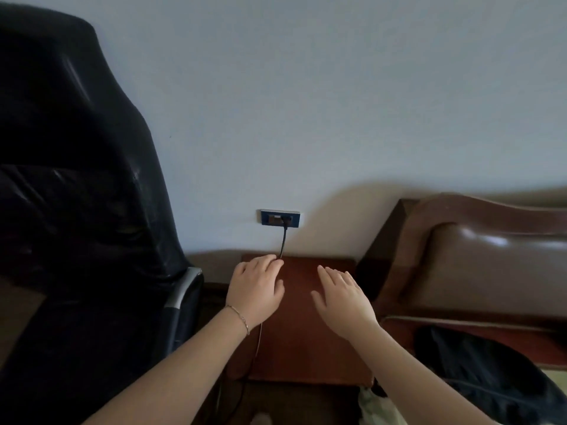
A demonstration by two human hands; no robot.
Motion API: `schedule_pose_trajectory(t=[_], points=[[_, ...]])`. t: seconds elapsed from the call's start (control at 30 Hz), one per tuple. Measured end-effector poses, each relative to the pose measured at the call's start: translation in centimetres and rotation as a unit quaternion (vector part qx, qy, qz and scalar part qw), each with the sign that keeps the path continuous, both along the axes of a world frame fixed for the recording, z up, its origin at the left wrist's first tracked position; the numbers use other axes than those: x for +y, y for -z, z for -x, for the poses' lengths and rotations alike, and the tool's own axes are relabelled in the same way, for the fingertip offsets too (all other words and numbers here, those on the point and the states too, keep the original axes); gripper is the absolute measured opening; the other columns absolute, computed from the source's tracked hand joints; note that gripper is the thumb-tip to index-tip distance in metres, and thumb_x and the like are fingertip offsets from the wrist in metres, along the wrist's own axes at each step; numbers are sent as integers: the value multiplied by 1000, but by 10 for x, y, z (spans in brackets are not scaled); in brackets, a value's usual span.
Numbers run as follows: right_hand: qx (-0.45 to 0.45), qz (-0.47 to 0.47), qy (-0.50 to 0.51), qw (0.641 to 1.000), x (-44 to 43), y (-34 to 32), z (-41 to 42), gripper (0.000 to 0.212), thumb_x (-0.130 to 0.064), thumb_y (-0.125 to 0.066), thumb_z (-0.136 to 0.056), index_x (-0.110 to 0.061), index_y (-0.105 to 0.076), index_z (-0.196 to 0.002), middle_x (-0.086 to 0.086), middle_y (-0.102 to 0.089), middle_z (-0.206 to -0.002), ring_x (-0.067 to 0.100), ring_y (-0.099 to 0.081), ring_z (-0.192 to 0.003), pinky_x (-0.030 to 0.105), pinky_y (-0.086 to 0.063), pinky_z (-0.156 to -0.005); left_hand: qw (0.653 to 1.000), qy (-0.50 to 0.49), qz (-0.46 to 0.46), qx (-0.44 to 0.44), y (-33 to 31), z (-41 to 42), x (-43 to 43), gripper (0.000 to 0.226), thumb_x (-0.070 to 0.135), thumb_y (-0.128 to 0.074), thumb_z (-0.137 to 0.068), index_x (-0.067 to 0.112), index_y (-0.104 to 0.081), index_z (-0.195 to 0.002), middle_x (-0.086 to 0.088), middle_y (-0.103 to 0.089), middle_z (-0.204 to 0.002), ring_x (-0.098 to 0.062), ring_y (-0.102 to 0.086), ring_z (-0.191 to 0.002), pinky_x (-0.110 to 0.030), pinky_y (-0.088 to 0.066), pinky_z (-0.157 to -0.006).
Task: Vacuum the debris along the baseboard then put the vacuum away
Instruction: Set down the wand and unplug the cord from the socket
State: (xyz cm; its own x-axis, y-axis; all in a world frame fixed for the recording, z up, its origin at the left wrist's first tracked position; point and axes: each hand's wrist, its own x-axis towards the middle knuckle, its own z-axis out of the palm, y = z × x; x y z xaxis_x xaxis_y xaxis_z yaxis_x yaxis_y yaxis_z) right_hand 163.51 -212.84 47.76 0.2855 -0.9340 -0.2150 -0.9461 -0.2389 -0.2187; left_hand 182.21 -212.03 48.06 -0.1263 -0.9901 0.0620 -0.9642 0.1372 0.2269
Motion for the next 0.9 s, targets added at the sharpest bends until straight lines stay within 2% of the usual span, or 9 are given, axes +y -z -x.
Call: schedule_pose_trajectory(t=[0.13, 0.2, 0.33, 0.5, 0.57, 0.63, 0.67, 0.77, 0.9], points=[[-2, -21, -3, 1000, -51, 12, -10, 56, -33, -35, -99, -14, -24, -151, 4, -38, -151, 21, -32, -139, 30, -21, -114, 999, -12, -43, 14, 16, 0, -42, 44, 32, -41, -93, 23, -46, -136, 8, -46, -141, -10, -40, -132, -33, -31, -106], [-9, -42, 10, 999, -76, 20, -16, 52, -27, -35, -100, -13, -27, -149, 4, -41, -148, 23, -35, -137, 31, -26, -111, 997, -18, -54, 42, 28, 0, -60, 44, 33, -38, -95, 25, -42, -138, 10, -43, -143, -8, -38, -132, -30, -30, -106], [-32, -87, 61, 994, -122, 37, -29, 43, -21, -37, -97, -12, -40, -140, 8, -49, -139, 26, -40, -130, 36, -35, -105, 990, -44, -99, 87, 51, -3, -97, 42, 33, -36, -97, 23, -42, -137, 8, -47, -138, -9, -46, -124, -28, -38, -102], [-67, -130, 84, 986, -173, 55, -48, 46, -20, -37, -97, -15, -39, -143, 9, -49, -140, 27, -40, -131, 34, -33, -107, 973, -93, -156, 140, 71, -8, -144, 39, 32, -36, -97, 21, -46, -134, 4, -51, -133, -13, -51, -119, -28, -41, -95], [-89, -148, 88, 981, -190, 64, -55, 47, -19, -38, -96, -15, -39, -142, 10, -51, -139, 28, -43, -129, 34, -35, -105, 958, -114, -180, 194, 81, -7, -162, 32, 29, -38, -97, 21, -52, -126, 2, -54, -124, -14, -55, -110, -25, -43, -87], [-101, -157, 95, 978, -205, 76, -61, 44, -18, -38, -95, -16, -42, -139, 10, -54, -134, 29, -48, -123, 35, -40, -100, 939, -138, -194, 250, 93, -3, -179, 19, 25, -38, -97, 21, -55, -103, 1, -53, -102, -15, -55, -89, -23, -41, -72], [-105, -154, 105, 977, -212, 82, -62, 41, -19, -38, -95, -15, -45, -135, 11, -58, -130, 30, -52, -119, 36, -43, -95, 929, -157, -195, 271, 100, -1, -188, 19, 23, -37, -97, 17, -54, -93, 0, -52, -92, -16, -52, -81, -27, -40, -68], [-98, -126, 144, 977, -231, 100, -62, 30, -28, -39, -98, -14, -56, -119, 12, -65, -114, 34, -60, -104, 34, -44, -76, 891, -222, -203, 342, 117, 2, -208, 27, 22, -35, -95, 13, -44, -72, -4, -49, -74, -23, -48, -71, -33, -37, -66], [-101, -90, 167, 977, -242, 122, -61, 33, -35, -42, -99, -10, -63, -104, 16, -69, -102, 38, -61, -97, 35, -42, -70, 823, -277, -236, 437, 142, 10, -227, 34, 31, -39, -95, 18, -46, -66, -3, -55, -66, -28, -54, -67, -34, -41, -68]])
